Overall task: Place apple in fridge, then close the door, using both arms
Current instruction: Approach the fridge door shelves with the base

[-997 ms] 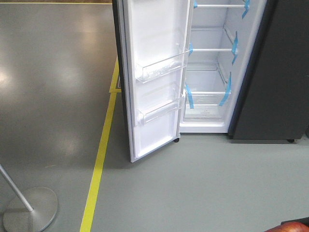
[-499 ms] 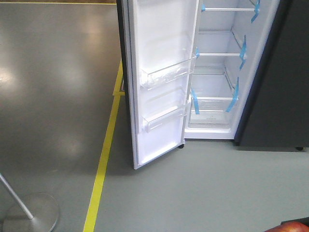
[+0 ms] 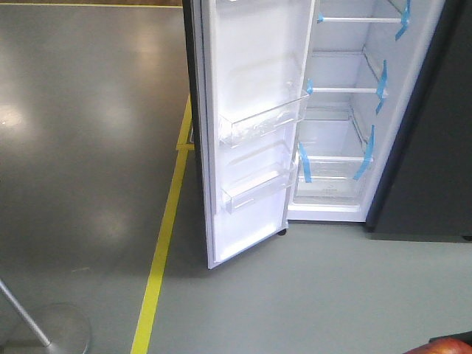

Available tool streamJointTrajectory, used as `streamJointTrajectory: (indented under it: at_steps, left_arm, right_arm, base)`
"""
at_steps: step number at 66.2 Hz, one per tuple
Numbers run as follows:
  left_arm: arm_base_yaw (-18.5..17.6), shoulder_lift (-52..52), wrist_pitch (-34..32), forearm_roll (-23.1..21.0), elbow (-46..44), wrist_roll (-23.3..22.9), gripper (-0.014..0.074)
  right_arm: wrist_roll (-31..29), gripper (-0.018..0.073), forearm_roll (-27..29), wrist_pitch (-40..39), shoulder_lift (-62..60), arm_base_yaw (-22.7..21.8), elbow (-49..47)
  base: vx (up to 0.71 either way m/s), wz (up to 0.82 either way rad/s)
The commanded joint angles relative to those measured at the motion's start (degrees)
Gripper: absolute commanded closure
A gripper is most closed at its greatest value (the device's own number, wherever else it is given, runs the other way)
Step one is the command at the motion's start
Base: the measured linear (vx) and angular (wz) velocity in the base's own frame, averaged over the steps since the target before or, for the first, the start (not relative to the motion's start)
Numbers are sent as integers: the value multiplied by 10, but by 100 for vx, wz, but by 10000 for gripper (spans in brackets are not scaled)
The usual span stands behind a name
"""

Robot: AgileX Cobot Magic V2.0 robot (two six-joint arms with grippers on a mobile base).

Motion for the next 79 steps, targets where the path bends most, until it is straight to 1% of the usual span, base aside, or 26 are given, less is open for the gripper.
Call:
streamJointTrajectory:
  at_steps: [1,79]
  left_arm:
    - [-3,-8,-42,0,17,-6,602]
    - [-3,-8,-42,0,17,-6,602]
  right_arm:
    - [-5,409,10,-31,1,-1,-14]
    - [-5,409,10,-31,1,-1,-14]
  base:
    - [9,2]
    - [10,2]
